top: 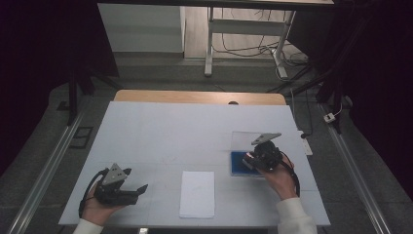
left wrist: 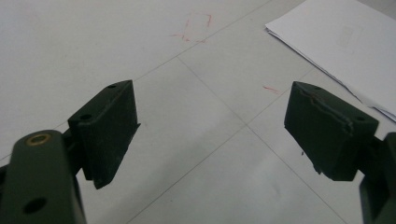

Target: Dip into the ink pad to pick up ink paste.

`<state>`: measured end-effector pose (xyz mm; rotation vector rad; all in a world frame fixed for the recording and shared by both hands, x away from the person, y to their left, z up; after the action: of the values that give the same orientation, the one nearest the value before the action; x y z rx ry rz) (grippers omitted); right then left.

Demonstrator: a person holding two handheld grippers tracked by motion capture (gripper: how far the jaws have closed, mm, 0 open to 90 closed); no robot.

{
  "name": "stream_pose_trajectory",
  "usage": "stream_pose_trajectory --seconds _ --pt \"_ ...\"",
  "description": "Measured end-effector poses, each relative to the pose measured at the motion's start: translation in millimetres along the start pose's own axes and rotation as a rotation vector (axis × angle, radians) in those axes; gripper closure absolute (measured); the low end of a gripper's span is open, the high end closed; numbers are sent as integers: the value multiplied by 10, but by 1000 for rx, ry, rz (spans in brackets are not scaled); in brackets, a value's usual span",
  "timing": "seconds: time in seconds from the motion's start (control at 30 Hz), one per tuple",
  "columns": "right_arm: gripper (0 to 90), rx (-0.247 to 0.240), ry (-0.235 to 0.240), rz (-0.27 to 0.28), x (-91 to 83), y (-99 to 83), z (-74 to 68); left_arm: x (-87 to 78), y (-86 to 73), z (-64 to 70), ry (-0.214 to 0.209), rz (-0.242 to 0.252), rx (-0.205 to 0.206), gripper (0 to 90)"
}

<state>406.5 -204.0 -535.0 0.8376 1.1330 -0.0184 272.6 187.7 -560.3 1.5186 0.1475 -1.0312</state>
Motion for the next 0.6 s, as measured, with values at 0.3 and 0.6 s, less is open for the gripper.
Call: stream_pose_trajectory --seconds 0.3,0.6 --pt "707 -6 -6 -7 8 -2 -8 12 -9 3 2 -7 5 177" --pt "710 -28 -24 -10 40 -25 -27 30 -14 14 -1 -12 7 177"
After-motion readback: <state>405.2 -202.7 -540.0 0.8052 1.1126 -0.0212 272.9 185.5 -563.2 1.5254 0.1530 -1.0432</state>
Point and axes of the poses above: each handheld gripper's, and its own axes: x roughly forward along the jaws, y roughly out of its top, z roughly to its right, the point moved 8 cm from there along x, roughly forward along the jaws, and after that the axes turned 8 degrees about -x, right-handed, at the moved point
